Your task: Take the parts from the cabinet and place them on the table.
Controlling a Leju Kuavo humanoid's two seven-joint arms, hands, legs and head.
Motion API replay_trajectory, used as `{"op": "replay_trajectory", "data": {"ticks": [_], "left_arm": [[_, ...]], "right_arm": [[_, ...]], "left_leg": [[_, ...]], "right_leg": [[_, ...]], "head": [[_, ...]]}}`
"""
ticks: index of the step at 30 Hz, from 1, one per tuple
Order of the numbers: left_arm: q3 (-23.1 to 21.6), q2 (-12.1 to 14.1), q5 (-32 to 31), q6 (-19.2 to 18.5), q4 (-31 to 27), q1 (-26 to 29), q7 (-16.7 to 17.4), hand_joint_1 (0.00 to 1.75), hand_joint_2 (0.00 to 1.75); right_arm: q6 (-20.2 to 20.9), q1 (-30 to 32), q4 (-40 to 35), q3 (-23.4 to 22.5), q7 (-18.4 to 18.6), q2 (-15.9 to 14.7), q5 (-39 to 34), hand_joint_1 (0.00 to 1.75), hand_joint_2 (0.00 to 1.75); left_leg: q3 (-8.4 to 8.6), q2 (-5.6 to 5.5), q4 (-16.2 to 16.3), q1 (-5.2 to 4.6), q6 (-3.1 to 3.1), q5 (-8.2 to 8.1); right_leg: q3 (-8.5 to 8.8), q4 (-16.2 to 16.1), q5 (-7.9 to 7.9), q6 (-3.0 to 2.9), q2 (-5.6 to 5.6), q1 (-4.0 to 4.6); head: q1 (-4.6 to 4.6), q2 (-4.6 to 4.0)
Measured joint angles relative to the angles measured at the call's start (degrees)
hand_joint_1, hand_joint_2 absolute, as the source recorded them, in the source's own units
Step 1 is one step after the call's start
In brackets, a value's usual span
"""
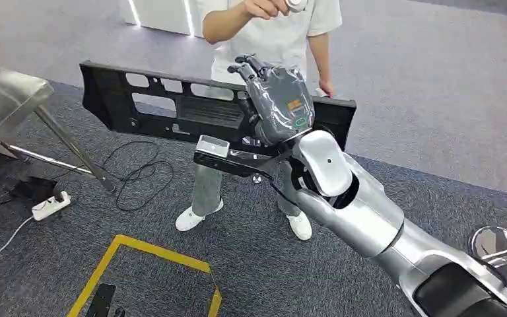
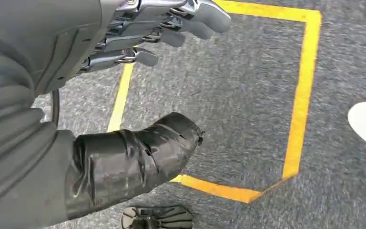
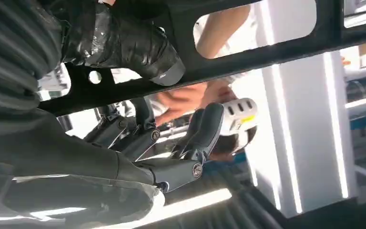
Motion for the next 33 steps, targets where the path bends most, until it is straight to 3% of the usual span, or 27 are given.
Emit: {"op": "replay_trajectory", "data": {"ticks": [1,2,3,5,7,8,9,10,12,13,14,15,16,17,18,19,20,22,23,24,25,26,28,29,30,32,33], "left_arm": [[0.0,0.0,0.0,0.0,0.0,0.0,0.0,0.0,1.75],[0.0,0.0,0.0,0.0,0.0,0.0,0.0,0.0,1.75],[0.0,0.0,0.0,-0.1,0.0,0.0,0.0,0.0,1.75],[0.0,0.0,0.1,-0.2,0.0,-0.1,-0.2,0.0,1.75],[0.0,0.0,0.2,-0.3,0.0,0.5,-0.3,0.0,1.75],[0.0,0.1,0.3,-0.4,0.0,0.7,-0.3,0.0,1.75],[0.0,0.1,0.3,-0.5,0.0,0.8,-0.3,0.0,1.75],[0.0,0.2,0.3,-0.5,0.0,0.7,-0.3,0.0,1.75],[0.0,0.2,0.3,-0.5,0.0,0.4,-0.3,0.0,1.75],[0.0,0.2,0.3,-0.5,0.0,0.4,-0.3,0.0,1.75],[0.0,0.1,0.3,-0.6,0.0,0.5,-0.3,0.0,1.75],[0.0,0.2,0.2,-0.7,0.0,0.6,-0.2,0.0,1.75],[0.0,0.2,0.1,-0.7,0.0,0.6,-0.1,0.0,1.75],[0.0,0.4,0.0,-0.7,0.0,0.5,0.0,0.0,1.75],[0.0,0.5,-0.3,-0.7,0.0,0.4,0.1,0.0,1.75],[0.0,0.5,-0.3,-0.7,0.0,0.1,0.1,0.0,1.75],[0.0,0.6,-0.5,-0.7,0.0,-0.1,0.2,0.0,1.75],[0.0,1.1,-0.9,-0.9,0.0,-0.1,0.7,0.0,1.75],[-0.1,1.3,-1.0,-0.9,0.0,-0.1,1.0,0.0,1.75],[-0.1,1.3,-1.2,-1.0,0.0,0.1,1.1,0.0,1.75],[-0.1,1.6,-1.2,-1.0,0.0,0.0,1.2,0.0,1.75],[-0.1,1.6,-1.4,-1.2,0.0,-0.2,1.3,0.0,1.75],[-0.5,1.9,-1.8,-1.5,0.0,-0.3,1.5,0.0,1.75],[-0.7,1.9,-1.8,-1.5,0.0,-0.2,1.5,0.0,1.75],[-0.8,1.9,-1.9,-1.6,0.0,0.0,1.5,0.0,1.75],[-0.9,1.9,-1.9,-1.5,0.0,0.3,1.6,0.0,1.75],[-0.9,1.9,-1.9,-1.5,0.0,0.4,1.6,0.0,1.75]], "right_arm": [[0.0,0.0,0.0,0.0,0.0,0.0,0.0,1.75,1.75],[0.0,0.0,0.0,-0.1,0.0,0.0,0.0,1.75,1.75],[0.0,0.0,0.0,-0.1,0.0,0.0,0.0,1.75,1.75],[0.1,0.1,-0.1,-0.1,0.0,0.0,0.1,1.75,1.75],[0.2,0.1,-0.1,-0.1,0.1,0.0,0.3,1.75,1.75],[0.2,0.0,-0.2,-0.1,0.1,0.1,0.3,1.75,1.75],[0.2,0.0,-0.2,-0.1,0.2,0.2,0.4,1.75,1.75],[0.2,-0.2,-0.4,-0.1,0.2,0.2,0.5,1.75,1.75],[0.2,-0.3,-0.4,-0.1,0.2,0.2,0.6,1.75,1.75],[0.3,-0.3,-0.4,-0.1,0.2,0.2,0.6,1.75,1.75],[0.3,-0.3,-0.3,-0.1,0.2,0.2,0.6,1.75,1.75],[0.3,-0.3,-0.4,-0.1,0.1,0.3,0.6,1.75,1.75],[0.3,-0.3,-0.4,-0.1,0.0,0.4,0.6,1.75,1.75],[0.3,-0.5,-0.4,-0.1,-0.1,0.6,0.6,1.75,1.75],[0.3,-0.6,-0.4,-0.1,-0.2,0.8,0.6,1.75,1.75],[0.4,-0.8,-0.4,-0.1,-0.3,0.9,0.6,1.75,1.75],[0.6,-1.0,-0.4,-0.1,-0.3,0.9,0.6,1.75,1.75],[0.9,-1.1,-0.4,-0.1,-0.3,1.0,0.7,1.75,1.75],[1.1,-1.1,-0.5,-0.1,-0.3,1.0,0.7,1.75,1.75],[1.2,-1.2,-0.4,-0.1,-0.3,1.0,0.9,1.75,1.75],[1.2,-1.4,-0.4,-0.1,-0.3,1.0,1.0,1.75,1.75],[1.3,-1.7,-0.4,-0.1,-0.3,1.0,1.2,1.75,1.75],[1.5,-1.5,-0.4,-0.1,0.3,1.0,1.7,1.75,1.75],[1.6,-1.4,-0.4,-0.1,0.5,1.0,1.9,1.75,1.75],[1.7,-1.3,-0.5,-0.1,0.7,1.0,2.1,1.75,1.75],[1.7,-1.3,-0.8,-0.2,0.9,0.8,2.5,1.75,1.75],[1.7,-1.3,-1.1,-0.3,0.9,0.8,2.7,1.75,1.75]], "left_leg": [[0.01,-0.75,0.3,0.07,-0.2,-0.15],[-0.02,-1.46,0.7,0.16,-0.46,-0.43],[-0.45,-2.03,1.1,0.17,-0.79,-0.69],[-1.16,-3.15,1.5,0.37,-1.47,-0.5],[-1.34,-4.33,1.2,0.69,-2.21,-0.22],[-1.61,-3.77,1.4,0.74,-2.38,-0.56],[-2.05,-0.34,2.8,0.39,-2.7,-1.37],[-3.35,1.27,5.6,0.44,-2.97,-2.97],[-7.59,2.4,14.0,0.64,-3.36,-6.5],[-9.42,2.53,17.3,0.67,-3.44,-7.42],[-10.01,2.62,18.1,0.71,-3.47,-7.04],[-8.98,2.72,15.9,0.72,-3.42,-5.14],[-6.8,2.96,11.7,0.72,-3.29,-2.81],[-3.78,3.88,6.2,0.64,-3.09,-0.33],[-1.83,6.42,2.0,0.3,-2.87,0.07],[-1.19,7.03,1.1,-0.65,-2.48,-0.37],[-1.42,6.17,1.2,-0.59,-1.87,-0.22],[-1.57,4.9,1.1,-0.73,-1.43,-0.21],[-1.0,4.4,0.6,-0.31,-0.91,0.12],[-0.7,3.74,0.2,-0.12,-0.7,0.24],[-0.56,3.44,0.0,-0.11,-0.55,0.25],[-0.6,2.95,0.1,-0.12,0.01,0.31],[-0.66,1.54,0.3,-0.19,0.18,0.19],[-0.69,0.84,0.5,-0.2,0.23,0.13],[-0.69,0.12,0.7,-0.18,0.2,-0.01],[-0.68,-1.39,1.3,-0.1,-0.07,-0.32],[-0.86,-2.07,1.7,0.01,-0.37,-0.56]], "right_leg": [[2.09,-4.6,2.72,-0.05,0.33,-0.12],[4.52,-9.7,5.28,-0.08,1.6,-0.33],[5.76,-12.2,4.77,-0.17,4.77,-0.63],[6.19,-13.1,4.71,-0.11,4.27,-0.49],[6.29,-13.3,4.83,-0.68,3.24,-0.19],[6.62,-13.8,5.09,-1.09,2.5,-0.57],[6.93,-14.0,5.07,-1.29,1.94,-0.44],[7.02,-14.0,5.0,-1.68,1.4,-0.31],[7.11,-14.0,4.83,-1.92,-0.03,-0.02],[7.1,-14.0,4.75,-2.03,-0.74,0.06],[7.12,-14.0,4.69,-2.04,-1.38,0.14],[7.19,-14.0,4.58,-2.01,-2.0,0.22],[7.34,-14.0,4.47,-1.94,-2.55,0.26],[7.59,-14.0,4.28,-1.86,-3.09,0.29],[7.78,-14.0,4.12,-1.65,-3.49,0.42],[7.66,-13.9,3.93,-1.36,-3.89,0.97],[7.7,-14.0,3.95,-1.2,-4.36,0.87],[8.1,-14.2,3.79,-0.74,-5.53,0.77],[8.09,-14.1,3.45,-0.32,-5.81,0.92],[8.04,-13.4,2.76,-0.01,-4.98,0.63],[7.0,-11.1,1.32,0.09,-2.66,0.57],[4.94,-6.9,-0.67,-0.02,-1.19,0.53],[0.45,1.6,-3.35,-0.01,-0.15,0.54],[-0.37,2.6,-2.91,-0.02,-0.08,0.53],[0.02,1.2,-1.29,-0.06,-0.04,0.49],[3.65,-7.1,3.84,-0.18,0.72,0.22],[5.4,-11.6,5.0,-0.27,3.22,-0.13]], "head": [[-0.04,0.02],[0.0,0.02],[-0.07,0.0],[-0.07,0.02],[-0.02,0.02],[-0.04,0.02],[-0.43,0.0],[-0.7,0.0],[-0.7,0.0],[-0.66,0.0],[-0.72,0.0],[-0.63,0.0],[-0.7,0.0],[-0.68,0.0],[-0.68,0.0],[-0.7,0.02],[-0.5,0.02],[-0.52,0.0],[-0.57,0.02],[-0.39,0.02],[-0.35,0.02],[-0.11,0.02],[-0.09,0.0],[-0.07,0.02],[-0.04,0.02],[-0.04,0.0],[0.0,0.02]]}}
